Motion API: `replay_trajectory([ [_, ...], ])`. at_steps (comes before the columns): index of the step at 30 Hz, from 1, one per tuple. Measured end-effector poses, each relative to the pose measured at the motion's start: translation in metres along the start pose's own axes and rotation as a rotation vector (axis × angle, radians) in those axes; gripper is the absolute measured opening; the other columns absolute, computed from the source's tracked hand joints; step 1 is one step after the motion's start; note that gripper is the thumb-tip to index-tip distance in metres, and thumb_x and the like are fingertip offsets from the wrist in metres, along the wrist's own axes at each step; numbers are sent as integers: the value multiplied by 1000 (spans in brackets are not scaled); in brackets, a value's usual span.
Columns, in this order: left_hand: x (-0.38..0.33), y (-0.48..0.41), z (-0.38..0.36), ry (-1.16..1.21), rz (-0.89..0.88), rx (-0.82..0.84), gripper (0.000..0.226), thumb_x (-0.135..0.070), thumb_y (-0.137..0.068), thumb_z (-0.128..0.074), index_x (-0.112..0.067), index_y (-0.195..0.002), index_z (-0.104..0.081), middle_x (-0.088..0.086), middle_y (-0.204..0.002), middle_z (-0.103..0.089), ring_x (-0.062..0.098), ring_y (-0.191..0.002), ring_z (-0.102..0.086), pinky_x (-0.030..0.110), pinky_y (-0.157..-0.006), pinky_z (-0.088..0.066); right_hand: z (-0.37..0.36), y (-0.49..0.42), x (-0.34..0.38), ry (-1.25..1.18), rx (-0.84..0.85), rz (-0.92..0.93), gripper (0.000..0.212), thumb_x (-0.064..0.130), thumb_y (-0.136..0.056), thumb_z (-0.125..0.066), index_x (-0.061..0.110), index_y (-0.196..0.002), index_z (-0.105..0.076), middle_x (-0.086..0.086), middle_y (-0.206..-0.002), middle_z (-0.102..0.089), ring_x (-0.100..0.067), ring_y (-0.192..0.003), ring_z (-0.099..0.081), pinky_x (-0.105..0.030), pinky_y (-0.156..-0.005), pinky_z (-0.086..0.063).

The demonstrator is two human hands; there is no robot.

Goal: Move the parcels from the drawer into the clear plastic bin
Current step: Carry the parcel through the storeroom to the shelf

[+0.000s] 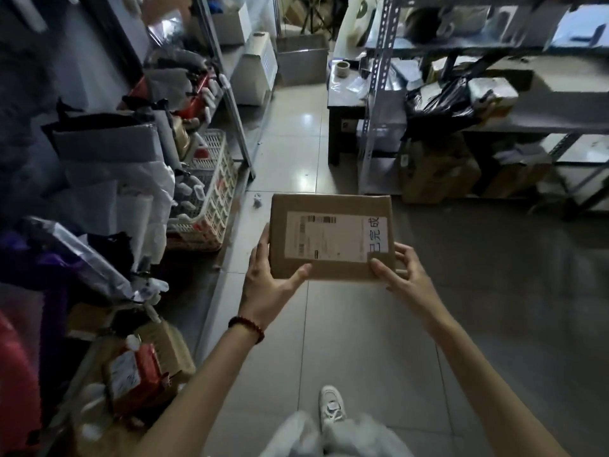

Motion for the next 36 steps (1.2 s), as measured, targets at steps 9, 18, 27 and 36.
replay_trajectory([
  [9, 9, -121, 42, -14, 20, -30, 106, -62, -62, -76, -39, -146, -16, -9, -136, -51, 2, -114, -56, 11, -88, -46, -32, -128, 54, 33, 41, 28, 71, 51, -74, -62, 35, -138, -35, 12, -123, -46, -13, -100, -58, -32, -84, -52],
  [18, 5, -284, 83, 42, -3, 2, 67, -59, -63, -78, -52, -115, -37, -18, -118, -59, 1, -106, -61, 21, -85, -53, -68, -267, 97, -39, -13, 9, 66, 57, -77, -59, 40, -137, -39, 6, -130, -53, -7, -103, -58, -24, -72, -50],
  [27, 0, -421, 65, -9, 12, 14, 70, -45, -77, -70, -29, -137, -38, 1, -131, -53, 16, -116, -56, 29, -91, -52, -57, -394, 124, -68, -29, -5, 62, 65, -71, -56, 50, -129, -41, 5, -131, -55, -4, -103, -59, -23, -71, -49],
  [36, -15, -545, 46, 31, 43, -89, 68, -35, -79, -71, -32, -138, -35, -25, -108, -54, -8, -100, -57, 1, -72, -42, -37, -543, 170, -51, 61, 63, 57, 61, -71, -58, 54, -125, -42, 19, -117, -58, -4, -97, -63, -30, -84, -53],
])
Point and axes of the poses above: each hand's wrist, its own y-axis away from the middle knuckle, its own z-axis out of the back of the hand, x = y × z, the point moved 7 cm from there along -y, towards the middle knuckle
